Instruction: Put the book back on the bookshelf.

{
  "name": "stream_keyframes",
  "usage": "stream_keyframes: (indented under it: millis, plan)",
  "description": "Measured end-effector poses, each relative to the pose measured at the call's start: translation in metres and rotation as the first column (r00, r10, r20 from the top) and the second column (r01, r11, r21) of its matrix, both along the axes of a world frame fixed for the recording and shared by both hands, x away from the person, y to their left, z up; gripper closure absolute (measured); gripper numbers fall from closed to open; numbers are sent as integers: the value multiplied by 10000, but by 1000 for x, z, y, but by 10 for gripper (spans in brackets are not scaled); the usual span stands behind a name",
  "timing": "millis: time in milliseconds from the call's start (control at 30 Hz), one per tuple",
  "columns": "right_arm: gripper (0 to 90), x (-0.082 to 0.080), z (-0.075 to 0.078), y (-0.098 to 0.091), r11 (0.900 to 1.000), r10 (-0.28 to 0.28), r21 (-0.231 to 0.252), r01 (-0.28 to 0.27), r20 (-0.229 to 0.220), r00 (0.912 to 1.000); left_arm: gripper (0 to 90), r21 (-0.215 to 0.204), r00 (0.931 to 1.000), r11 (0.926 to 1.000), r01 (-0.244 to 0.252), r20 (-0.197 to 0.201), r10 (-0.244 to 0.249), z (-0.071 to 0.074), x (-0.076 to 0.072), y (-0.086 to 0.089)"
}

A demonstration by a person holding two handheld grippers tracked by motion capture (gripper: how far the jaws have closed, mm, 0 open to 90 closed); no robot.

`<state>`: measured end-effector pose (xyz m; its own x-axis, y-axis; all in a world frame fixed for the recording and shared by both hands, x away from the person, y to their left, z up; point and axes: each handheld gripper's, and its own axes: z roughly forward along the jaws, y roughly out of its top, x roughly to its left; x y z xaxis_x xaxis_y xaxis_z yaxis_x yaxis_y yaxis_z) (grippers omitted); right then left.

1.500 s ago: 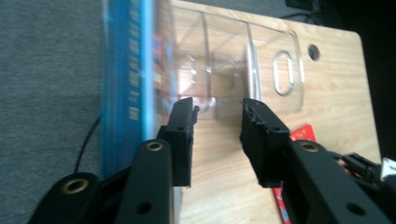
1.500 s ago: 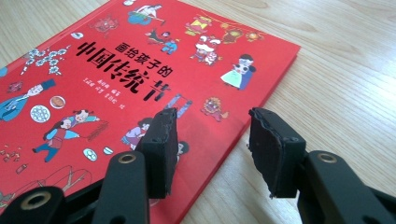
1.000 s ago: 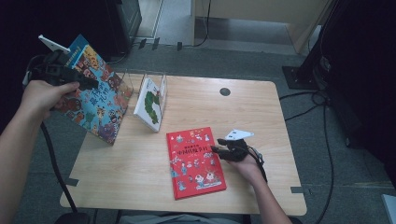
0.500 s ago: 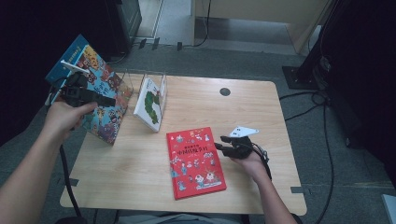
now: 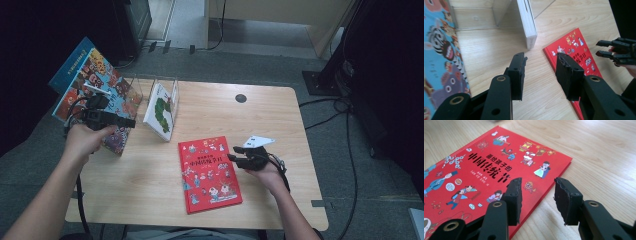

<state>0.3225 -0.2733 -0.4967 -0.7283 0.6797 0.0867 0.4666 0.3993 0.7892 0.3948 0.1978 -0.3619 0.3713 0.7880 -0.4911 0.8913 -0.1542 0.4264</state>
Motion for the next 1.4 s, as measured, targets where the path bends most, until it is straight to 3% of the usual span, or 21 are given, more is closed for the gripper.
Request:
stream_keyframes:
  millis: [67, 133, 200, 300, 433, 500, 700, 867, 1000, 1200, 1333, 1400]
  plan:
    - [575, -2, 0, 4, 9997, 215, -143, -215, -5, 9998, 597, -483, 10000, 9988, 3, 56, -1, -9, -4, -4]
    - [575, -4, -2, 4, 9995, 271, -139, -272, -75, 9996, 597, -693, 10000, 9976, -41, -36, 39, -16, -5, -6]
    - [575, -4, -4, 4, 9996, 256, -134, -256, -40, 9997, 595, -627, 10000, 9980, -29, -20, 27, -19, -6, -7]
    - [581, -4, -8, 6, 9989, 354, -286, -364, -346, 9988, 590, -408, 9998, 9990, 189, -35, -191, -29, -10, -16]
    - [606, -2, -11, 6, 9993, 289, -215, -301, -554, 9980, 588, -482, 9993, 9983, 332, -170, -340, -38, -14, -23]
    - [629, -1, -12, 6, 9993, 259, -241, -272, -531, 9983, 631, -452, 9992, 9982, 385, -106, -390, -43, -17, -28]
    - [667, -1, -14, 6, 9992, 262, -298, -277, -510, 9984, 640, -515, 9974, 9968, 617, -335, -635, -57, -21, -41]
    - [709, 0, -15, 7, 9992, 287, -282, -296, -318, 9991, 660, -615, 9975, 9960, 647, -229, -662, -68, -22, -48]
    - [719, 1, -15, 6, 9996, 241, -114, -246, -440, 9987, 646, -291, 9974, 9974, 659, -274, -667, -79, -23, -56]
    - [749, 2, -15, 2, 9999, 168, 43, -166, -678, 9976, 705, -549, 9971, 9961, 696, -260, -711, -91, -24, -61]
    - [764, 1, -15, 0, 9999, 148, 90, -142, -688, 9975, 717, -669, 9967, 9946, 789, -135, -800, -100, -26, -64]
    - [782, -3, -16, -2, 10000, 70, 72, -66, -524, 9986, 728, -662, 9962, 9947, 785, -312, -807, -104, -27, -64]
